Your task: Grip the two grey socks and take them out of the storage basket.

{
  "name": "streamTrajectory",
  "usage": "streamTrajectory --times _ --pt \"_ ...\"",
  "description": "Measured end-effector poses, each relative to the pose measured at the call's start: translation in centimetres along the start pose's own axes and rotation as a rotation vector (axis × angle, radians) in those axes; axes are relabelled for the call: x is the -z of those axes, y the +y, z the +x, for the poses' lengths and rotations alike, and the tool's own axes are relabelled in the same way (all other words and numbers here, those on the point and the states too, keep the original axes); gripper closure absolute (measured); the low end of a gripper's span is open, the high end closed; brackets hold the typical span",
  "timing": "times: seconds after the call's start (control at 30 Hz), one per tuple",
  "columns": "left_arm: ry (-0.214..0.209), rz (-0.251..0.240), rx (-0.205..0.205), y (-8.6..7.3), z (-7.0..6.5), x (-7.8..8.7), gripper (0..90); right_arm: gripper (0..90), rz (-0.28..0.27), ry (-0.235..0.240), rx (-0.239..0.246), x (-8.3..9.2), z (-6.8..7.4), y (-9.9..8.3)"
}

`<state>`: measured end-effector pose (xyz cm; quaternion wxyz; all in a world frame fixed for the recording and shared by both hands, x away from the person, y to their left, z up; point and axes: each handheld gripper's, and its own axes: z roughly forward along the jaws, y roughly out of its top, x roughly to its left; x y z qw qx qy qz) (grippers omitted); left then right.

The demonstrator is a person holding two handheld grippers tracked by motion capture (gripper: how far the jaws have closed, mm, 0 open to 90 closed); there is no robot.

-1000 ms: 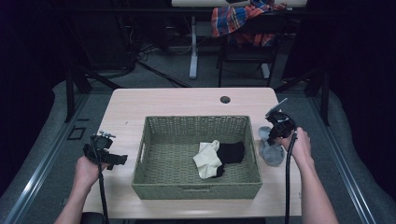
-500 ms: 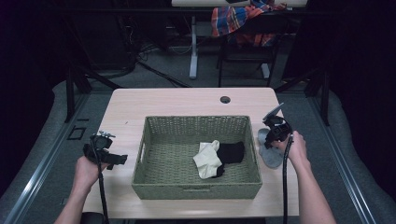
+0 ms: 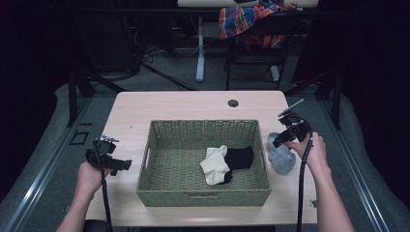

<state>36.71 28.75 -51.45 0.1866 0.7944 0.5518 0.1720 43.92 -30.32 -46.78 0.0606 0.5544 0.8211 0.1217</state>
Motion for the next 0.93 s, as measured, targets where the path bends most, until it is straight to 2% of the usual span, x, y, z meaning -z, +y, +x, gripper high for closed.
streamTrajectory --times 0.03,0.1,0.13,0.33,0.43,0.57,0.6,0.7,0.93 --pt "0.001 0.001 0.0 0.0 0.0 0.0 0.2 31.3 -0.021 -0.002 0.003 0.8 0.3 -0.5" --pt "0.001 0.001 0.002 0.0 0.0 0.0 0.2 28.5 -0.034 -0.003 -0.001 1.1 0.4 -0.7" --pt "0.0 0.001 0.001 0.0 0.0 0.0 0.2 20.5 -0.048 0.001 0.003 1.7 0.7 -1.2" --pt "-0.003 0.002 0.001 0.0 0.1 0.1 0.2 12.8 -0.072 0.013 0.038 2.4 1.6 -2.7" --pt "0.001 -0.003 0.001 0.0 0.0 0.0 0.2 7.6 -0.093 0.02 0.052 2.7 1.8 -4.1" --pt "0.001 -0.002 0.0 0.0 0.0 0.1 0.2 4.9 -0.101 0.024 0.043 2.5 1.9 -5.3" --pt "0.001 -0.002 -0.001 0.0 0.0 0.1 0.2 4.6 -0.094 0.025 0.055 2.5 1.8 -5.6" --pt "0.0 -0.002 -0.001 0.1 -0.1 0.0 0.2 2.1 -0.078 0.019 0.049 1.9 1.8 -6.5" --pt "0.001 0.001 -0.001 0.1 -0.1 0.0 0.1 1.6 -0.088 0.017 0.064 1.8 1.6 -6.3"
